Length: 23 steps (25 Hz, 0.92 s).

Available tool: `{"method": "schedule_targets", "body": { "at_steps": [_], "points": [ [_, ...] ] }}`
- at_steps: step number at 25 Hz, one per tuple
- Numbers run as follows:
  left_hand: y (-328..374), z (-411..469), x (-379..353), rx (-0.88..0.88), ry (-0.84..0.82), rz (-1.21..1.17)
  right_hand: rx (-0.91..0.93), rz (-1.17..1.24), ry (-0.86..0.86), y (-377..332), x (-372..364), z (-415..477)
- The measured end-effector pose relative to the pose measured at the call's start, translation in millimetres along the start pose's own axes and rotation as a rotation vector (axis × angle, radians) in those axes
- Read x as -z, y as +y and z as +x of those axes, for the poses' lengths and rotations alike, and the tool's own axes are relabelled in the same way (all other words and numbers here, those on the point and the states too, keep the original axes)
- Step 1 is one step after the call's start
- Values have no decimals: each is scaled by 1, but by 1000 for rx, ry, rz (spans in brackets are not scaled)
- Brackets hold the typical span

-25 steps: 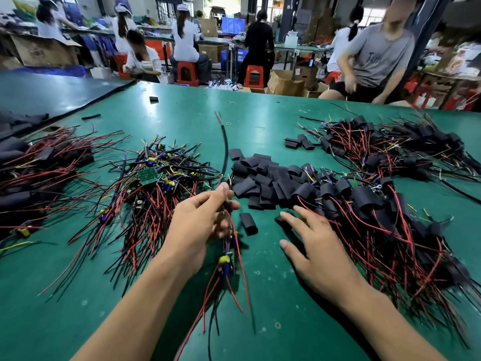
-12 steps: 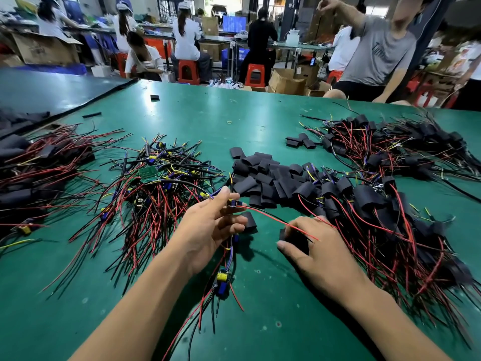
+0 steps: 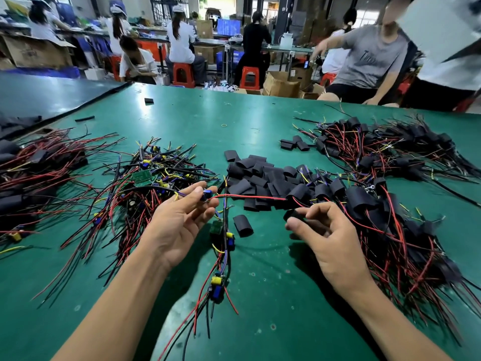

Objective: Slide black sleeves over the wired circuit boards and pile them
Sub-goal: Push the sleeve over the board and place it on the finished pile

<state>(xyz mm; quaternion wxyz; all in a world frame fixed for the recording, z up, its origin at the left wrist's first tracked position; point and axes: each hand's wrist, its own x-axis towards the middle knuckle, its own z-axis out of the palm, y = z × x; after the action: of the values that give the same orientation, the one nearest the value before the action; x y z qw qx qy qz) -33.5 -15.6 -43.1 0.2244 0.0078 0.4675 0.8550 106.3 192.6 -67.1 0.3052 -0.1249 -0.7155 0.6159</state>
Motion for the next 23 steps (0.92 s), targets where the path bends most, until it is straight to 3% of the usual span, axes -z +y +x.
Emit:
{"method": "schedule_targets", "body": {
  "at_steps": [5,10,17,23],
  "points": [
    [-2,0,0,17,-5,40,7,191,-2,-4,2,2],
    [-3,1,0,13,-4,46,41,186,-117,-8,-2,-2],
    [4,1,4,47,-32,-6,42,161,31,-5,0,3],
    [3,-1,2,48,-44,18,38,208,-70,-8,-2,1]
  ]
}}
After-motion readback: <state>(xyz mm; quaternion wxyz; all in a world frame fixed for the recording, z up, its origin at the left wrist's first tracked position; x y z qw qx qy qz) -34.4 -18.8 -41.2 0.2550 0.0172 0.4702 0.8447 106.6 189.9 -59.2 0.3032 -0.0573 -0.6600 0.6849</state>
